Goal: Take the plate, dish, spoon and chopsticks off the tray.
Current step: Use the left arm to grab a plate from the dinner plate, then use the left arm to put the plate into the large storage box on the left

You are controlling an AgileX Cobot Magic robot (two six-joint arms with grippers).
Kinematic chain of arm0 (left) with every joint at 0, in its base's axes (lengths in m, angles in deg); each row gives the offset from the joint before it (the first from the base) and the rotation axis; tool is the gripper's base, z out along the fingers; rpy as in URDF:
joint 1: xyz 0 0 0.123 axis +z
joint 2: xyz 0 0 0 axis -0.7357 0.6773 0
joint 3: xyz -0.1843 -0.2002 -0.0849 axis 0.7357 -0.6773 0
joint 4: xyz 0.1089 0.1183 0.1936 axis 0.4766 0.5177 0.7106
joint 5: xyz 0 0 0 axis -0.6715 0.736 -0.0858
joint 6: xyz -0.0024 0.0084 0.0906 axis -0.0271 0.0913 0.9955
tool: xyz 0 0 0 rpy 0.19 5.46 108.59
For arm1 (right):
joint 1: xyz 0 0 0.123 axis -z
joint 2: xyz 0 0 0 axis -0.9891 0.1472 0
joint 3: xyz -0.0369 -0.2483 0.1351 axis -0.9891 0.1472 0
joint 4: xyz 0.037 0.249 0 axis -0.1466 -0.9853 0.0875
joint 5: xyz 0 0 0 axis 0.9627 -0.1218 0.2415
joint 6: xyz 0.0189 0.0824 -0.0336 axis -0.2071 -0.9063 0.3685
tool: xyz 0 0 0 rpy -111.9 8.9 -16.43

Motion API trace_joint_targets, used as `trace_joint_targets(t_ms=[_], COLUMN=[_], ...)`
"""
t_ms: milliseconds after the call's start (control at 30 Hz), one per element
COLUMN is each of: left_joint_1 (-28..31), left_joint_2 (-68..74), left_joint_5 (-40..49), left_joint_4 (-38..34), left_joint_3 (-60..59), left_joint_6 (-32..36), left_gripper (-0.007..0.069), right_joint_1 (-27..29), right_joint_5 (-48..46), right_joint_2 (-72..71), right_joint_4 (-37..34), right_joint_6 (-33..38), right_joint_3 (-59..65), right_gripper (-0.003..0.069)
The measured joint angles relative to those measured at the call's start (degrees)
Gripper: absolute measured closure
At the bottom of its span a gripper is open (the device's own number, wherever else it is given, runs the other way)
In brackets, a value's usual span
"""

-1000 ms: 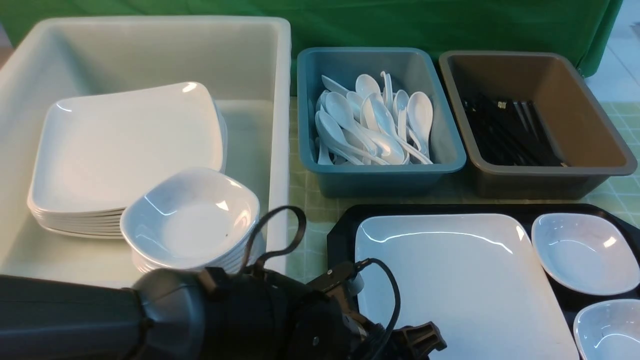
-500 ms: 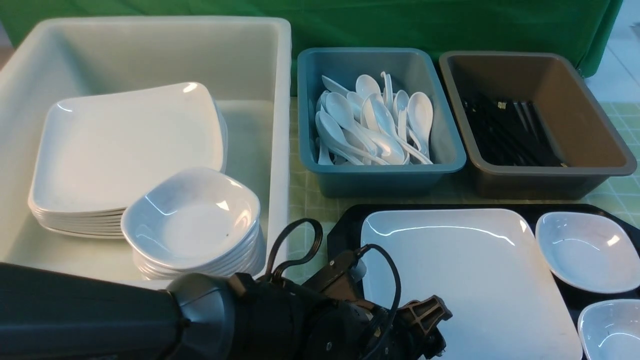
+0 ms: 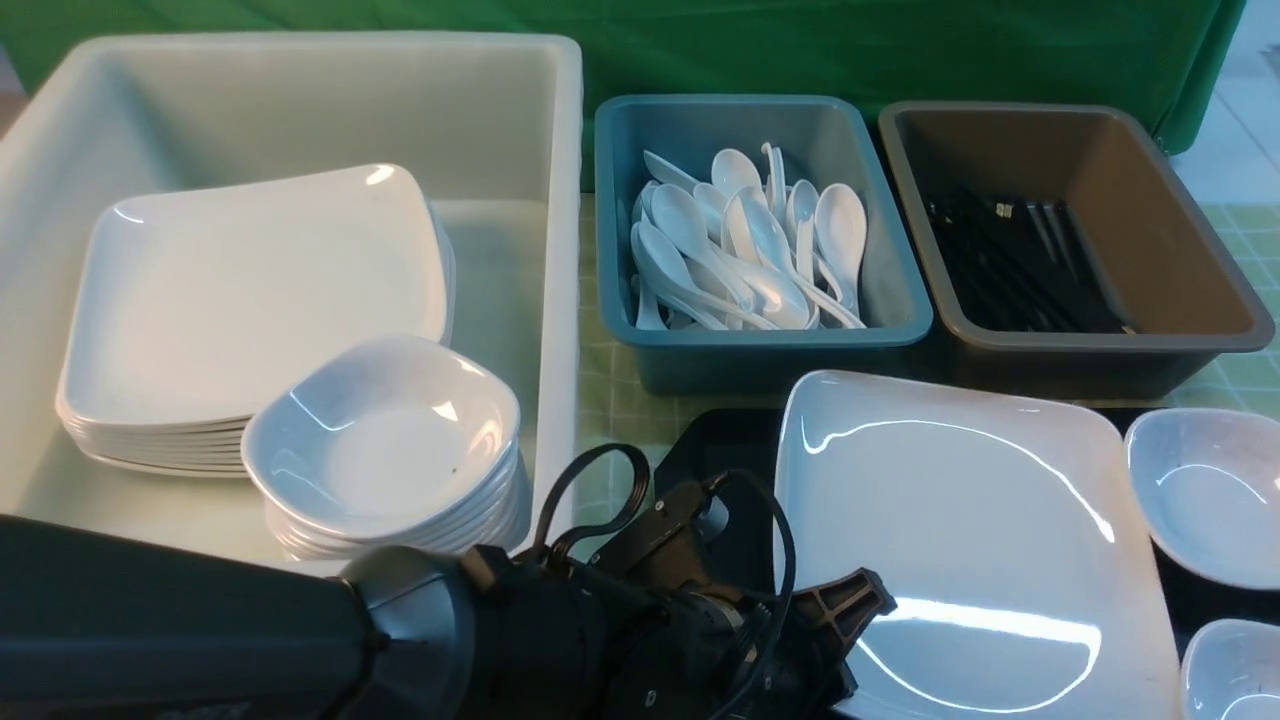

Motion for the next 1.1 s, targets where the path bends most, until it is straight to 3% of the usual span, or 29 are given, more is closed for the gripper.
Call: trace_joint_targets(t_ms=[600,833,1100], left_joint_1=[-0.6,2.2,5.8], left_joint_2=[-12.9,-24.4,-37.3], left_joint_5=[11.8,16.4,14.6], left_joint_4=[6.9,10.5,11.7], left_joint_3=[-0.6,-1.2,-1.2], left_joint_6=[1.1,2.0,2.6], left_gripper=[0.0608,0.0608,0.0608], right_joint_1=[0.0,0.0,0.0], right_joint_5=[-0.1,-0.1,-0.1], right_joint_2=[0.0,0.0,0.0], right_joint_4=[-0.1,-0.1,-0.1], right_joint_6=[-0.2,-0.2,-0.2], right_joint_3=[0.0,0.0,0.0], right_gripper=[0.0533,0.0532,0.0532])
